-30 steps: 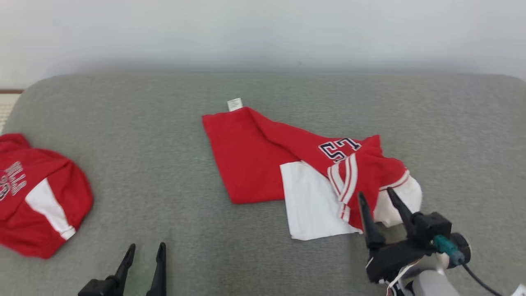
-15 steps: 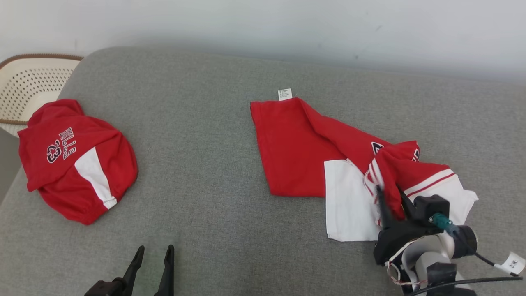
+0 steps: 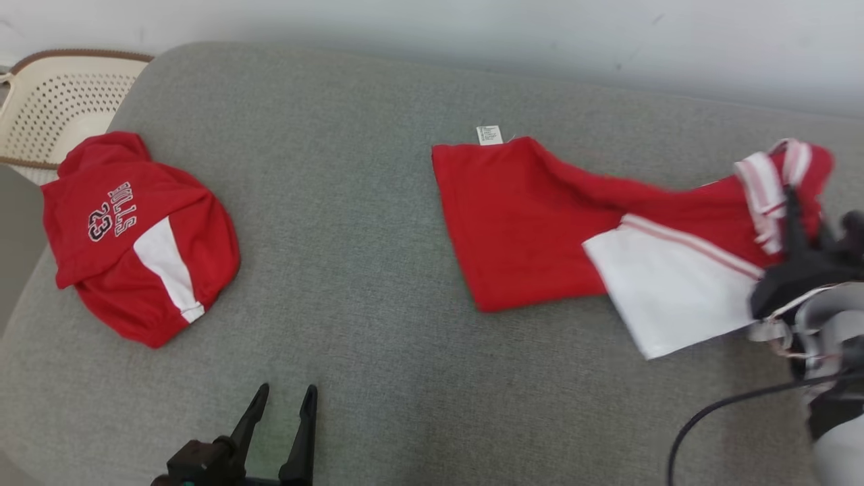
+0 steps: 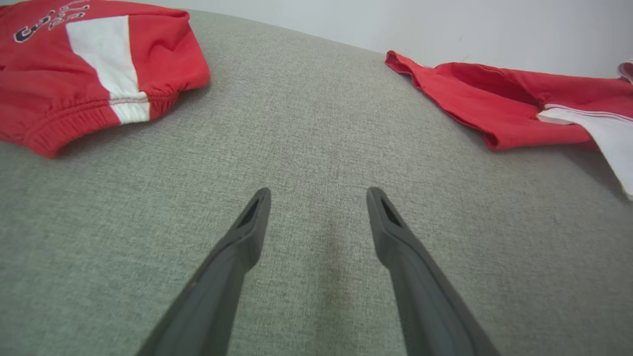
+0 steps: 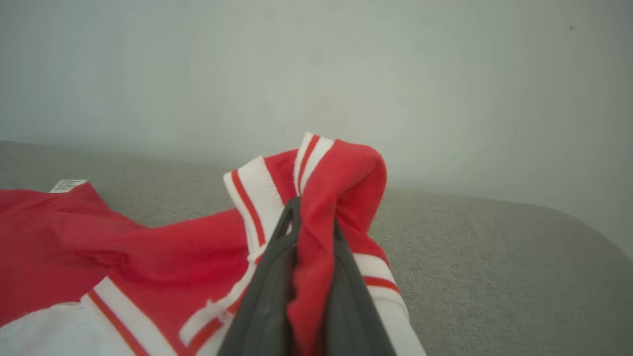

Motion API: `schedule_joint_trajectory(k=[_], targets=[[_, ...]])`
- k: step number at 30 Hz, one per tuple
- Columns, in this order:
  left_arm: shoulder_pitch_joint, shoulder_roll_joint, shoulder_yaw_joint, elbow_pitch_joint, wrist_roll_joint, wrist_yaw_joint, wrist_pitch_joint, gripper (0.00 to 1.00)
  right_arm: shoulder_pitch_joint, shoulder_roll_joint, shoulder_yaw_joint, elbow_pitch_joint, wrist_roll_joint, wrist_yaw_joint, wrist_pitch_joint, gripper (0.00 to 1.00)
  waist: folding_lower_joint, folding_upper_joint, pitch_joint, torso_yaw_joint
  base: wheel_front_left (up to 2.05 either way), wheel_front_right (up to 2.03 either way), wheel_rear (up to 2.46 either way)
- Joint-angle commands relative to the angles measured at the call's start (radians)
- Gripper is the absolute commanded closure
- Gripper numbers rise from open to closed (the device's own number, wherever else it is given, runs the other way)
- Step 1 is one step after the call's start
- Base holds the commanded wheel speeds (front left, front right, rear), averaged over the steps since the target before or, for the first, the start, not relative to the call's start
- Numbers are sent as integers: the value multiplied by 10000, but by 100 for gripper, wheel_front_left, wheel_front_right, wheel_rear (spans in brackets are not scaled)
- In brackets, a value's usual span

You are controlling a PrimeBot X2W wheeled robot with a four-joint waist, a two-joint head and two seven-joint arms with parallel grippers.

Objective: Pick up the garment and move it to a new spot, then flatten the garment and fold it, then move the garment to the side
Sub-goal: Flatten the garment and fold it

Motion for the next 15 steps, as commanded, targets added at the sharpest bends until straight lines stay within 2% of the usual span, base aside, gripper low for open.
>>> schedule_joint_trajectory(k=[1, 2, 3, 4, 6, 9, 12, 15], targets=[[-162, 4, -93, 54, -159, 22, -38, 0, -283, -307, -295, 401, -117, 3, -7, 100, 0, -1, 191, 217, 0, 0, 0], [-195, 5, -171, 93, -200, 41, -38, 0, -484, -507, -541, 714, -247, 3, -8, 100, 0, -1, 235, 285, 0, 0, 0], [-284, 4, -284, 108, -233, 53, -39, 0, -826, -828, -1140, 1386, -485, 3, -8, 27, 0, -1, 298, 402, 0, 0, 0], [-308, 4, -344, 121, -261, 79, -39, 0, -947, -954, -1482, 1736, -615, 3, -6, 0, 0, -1, 307, 442, 0, 0, 0], [-360, 2, -445, 129, -342, 123, -39, 0, -1211, -955, -2125, 2134, -810, 4, -7, 0, 0, -1, 297, 470, 0, 0, 0], [-398, 0, -456, 89, -426, 204, -39, 0, -1170, -757, -2695, 1962, -1124, 3, -6, 0, 0, -1, 202, 328, 0, 0, 0], [-369, 3, -379, 130, -392, 188, -39, 0, -707, -367, -2834, 1564, -1158, 3, -5, 0, 0, -1, 10, 25, 0, 0, 0], [-276, 5, -252, 144, -367, 183, -39, 0, -62, 170, -2523, 925, -988, 3, -6, 0, 0, -1, -228, -364, 0, 0, 0]])
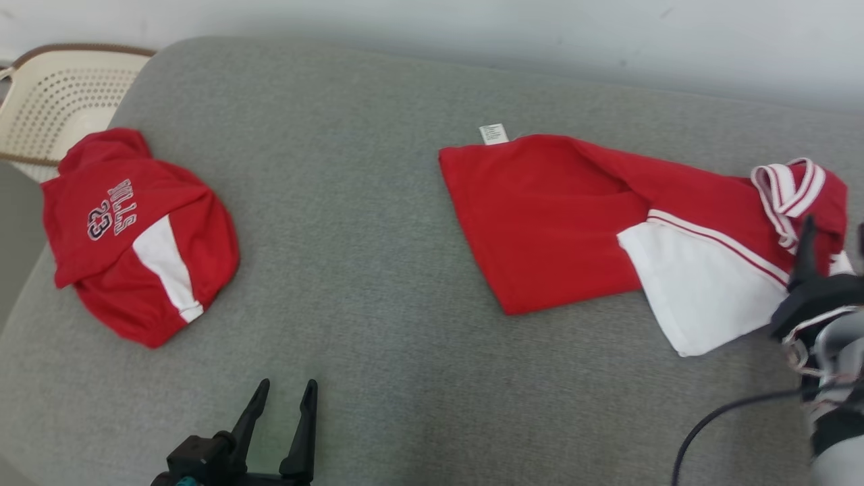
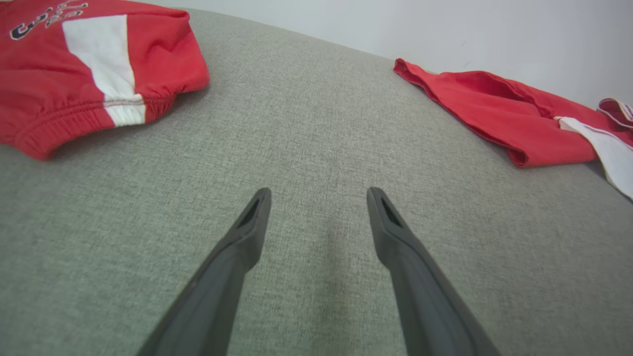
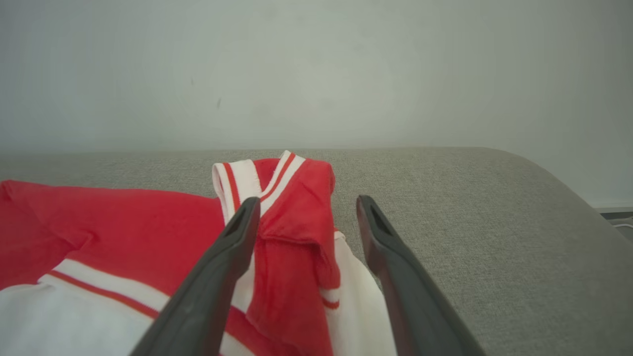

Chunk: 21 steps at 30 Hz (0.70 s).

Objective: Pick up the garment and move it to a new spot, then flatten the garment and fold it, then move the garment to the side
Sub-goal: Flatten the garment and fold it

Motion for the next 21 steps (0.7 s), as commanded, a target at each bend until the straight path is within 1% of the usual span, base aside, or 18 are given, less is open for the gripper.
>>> schedule_joint_trajectory(k=[1, 2, 3, 4, 5, 9, 12, 16, 21], targets=[[50, 0, 58, 7, 19, 1, -36, 0, 546, 312, 280, -383, 218, 1, -8, 0, -1, -1, -432, -586, 0, 0, 0], [50, 0, 58, 7, 19, 1, -36, 0, 546, 312, 280, -383, 218, 1, -8, 0, -1, -1, -432, -586, 0, 0, 0], [95, 5, 97, 2, -8, -8, -36, 0, 1062, 534, 736, -759, 461, 1, -8, 0, -1, -1, -576, -846, 0, 0, 0], [95, 5, 97, 2, -8, -8, -36, 0, 1062, 534, 736, -759, 461, 1, -8, 0, -1, -1, -576, -846, 0, 0, 0], [99, 3, 95, 4, 18, -15, -38, 0, 1307, 640, 981, -944, 613, 1, -8, 0, -1, -1, -643, -973, 0, 0, 0], [103, 6, 126, 49, 51, -36, -36, 0, 2219, 1075, 2219, -1577, 1326, 1, -7, 0, -1, -1, -795, -1397, 0, 0, 0], [126, 5, 92, 73, 71, -34, -38, 0, 2772, 1259, 3136, -1922, 1840, 1, -9, 0, -1, -1, -839, -1562, 0, 0, 0], [195, 8, -45, 116, 16, -49, -38, 0, 3287, 1502, 3905, -1943, 2498, 1, -9, 0, -1, -1, -847, -1540, 0, 0, 0], [303, 4, -113, 217, -18, -89, -38, 0, 3565, 1648, 4325, -1693, 3001, 1, -9, 0, -1, -1, -794, -1257, 0, 0, 0]])
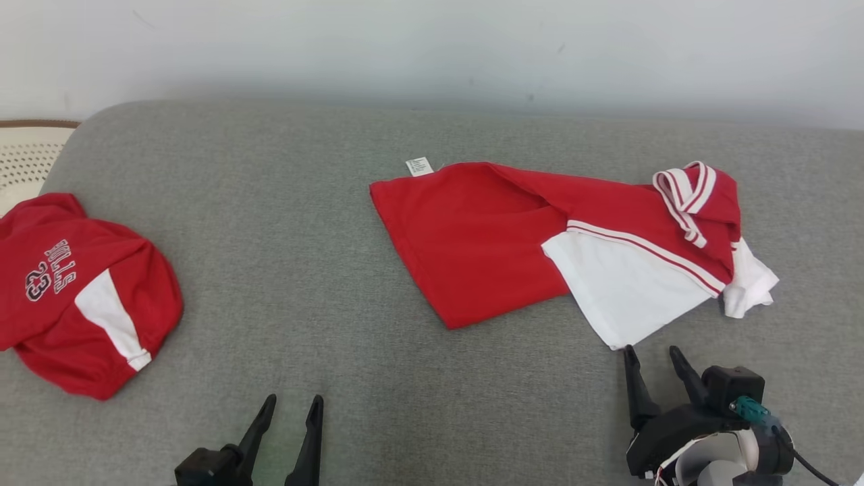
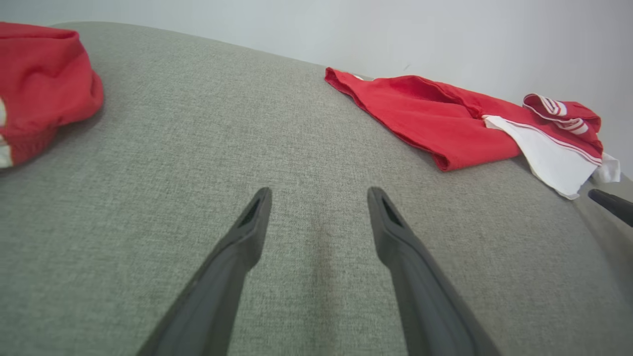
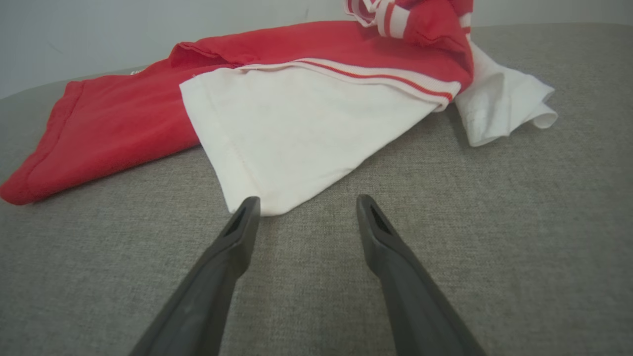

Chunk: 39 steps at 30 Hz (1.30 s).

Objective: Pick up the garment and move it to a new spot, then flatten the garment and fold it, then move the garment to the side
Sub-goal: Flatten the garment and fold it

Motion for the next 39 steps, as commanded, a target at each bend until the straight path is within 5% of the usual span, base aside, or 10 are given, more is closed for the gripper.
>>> schedule_joint_trajectory(k=[1, 20, 22, 24, 39], targets=[[126, 10, 2, 64, -18, -29, -39, 0, 22, 46, 15, 45, 84, 1, -9, 0, 0, 0, 57, 162, 0, 0, 0], [277, 6, -31, 54, 132, -36, -40, 0, -388, 382, -423, 992, 1777, -1, 9, 0, 0, 0, 173, 679, 0, 0, 0], [251, 6, -50, 81, 154, -54, -40, 0, -453, 320, -320, 1201, 1692, -1, 31, 62, 0, 0, 181, 664, 0, 0, 0], [223, 5, -76, 100, 205, -86, -40, 0, -599, 312, -271, 1387, 1666, -1, 35, 100, 0, 0, 200, 638, 0, 0, 0], [580, 5, 16, 152, 95, -95, -40, 0, 461, -549, -355, 1167, 1907, -5, 5, 100, 0, 0, -505, -77, 0, 0, 0]])
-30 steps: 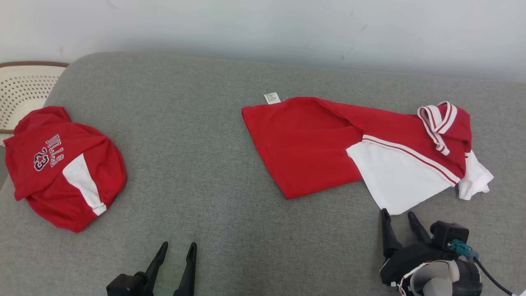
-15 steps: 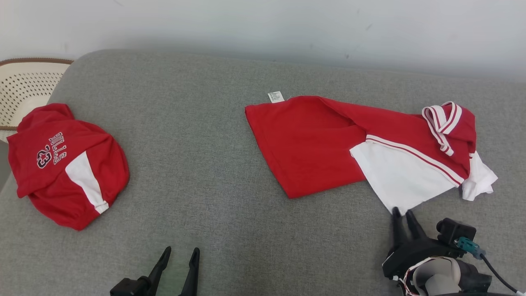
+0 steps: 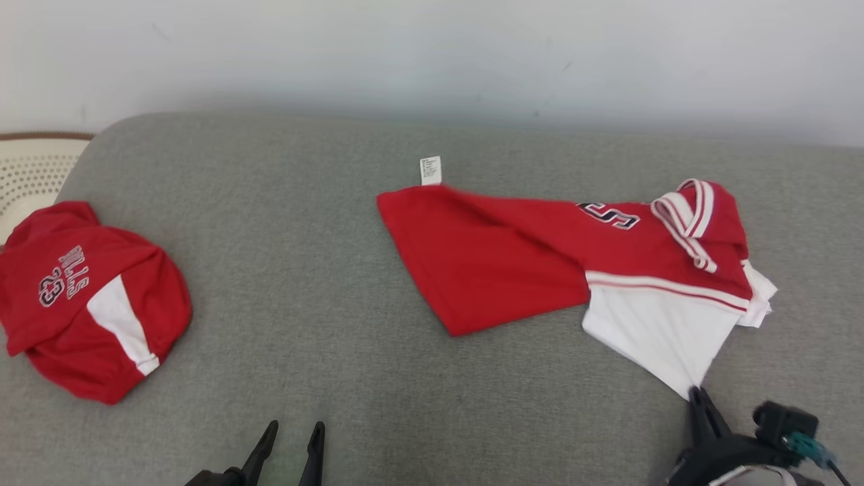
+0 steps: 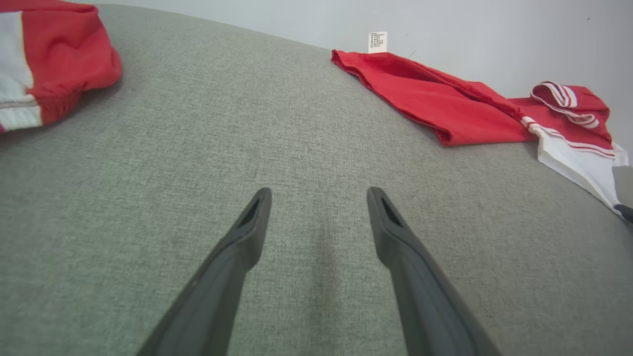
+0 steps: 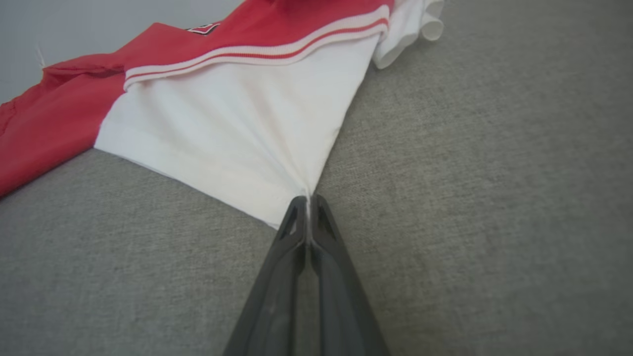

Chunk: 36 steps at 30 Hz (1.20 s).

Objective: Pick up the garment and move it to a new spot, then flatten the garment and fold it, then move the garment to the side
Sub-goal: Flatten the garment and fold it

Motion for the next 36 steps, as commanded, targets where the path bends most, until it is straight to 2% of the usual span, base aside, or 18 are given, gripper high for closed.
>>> schedule_joint_trajectory(k=[1, 13, 14, 15, 19, 26, 30, 36], targets=[[142, 2, -24, -7, -29, -5, -40, 0, 484, -196, -5, 82, 118, -13, 23, 100, 1, 0, -334, -368, 0, 0, 0], [-90, 2, -166, -60, -233, 113, -40, 0, 1098, -1665, 653, 312, 1219, -15, 13, 100, 1, 0, -295, -1298, 0, 0, 0], [-149, 2, -193, -51, -271, 102, -40, 0, 1032, -1702, 693, 288, 1375, -13, 13, 33, 1, 0, -268, -1334, 0, 0, 0], [-198, 2, -218, -45, -280, 93, -40, 0, 961, -1734, 712, 228, 1523, -13, 11, 0, 1, 0, -244, -1378, 0, 0, 0], [-593, -1, -150, -7, -410, 102, -38, 0, 822, -1822, 762, -721, 1966, -13, 10, 0, 1, 0, -83, -1652, 0, 0, 0], [-1943, 0, 0, 282, -438, -40, -38, 0, 1010, -1645, 287, -2413, 1598, -13, 10, 0, 1, 0, 535, -2081, 0, 0, 0], [-2893, 2, -7, 888, -594, -181, -38, 0, 1131, -1435, 74, -2843, 1356, -12, 10, 0, 1, 0, 871, -2283, 0, 0, 0], [-5017, 2, -47, 2666, -1478, -511, -40, 0, 847, -1025, 176, -3140, 888, -12, 10, 0, 1, 0, 1534, -2795, 0, 0, 0]])
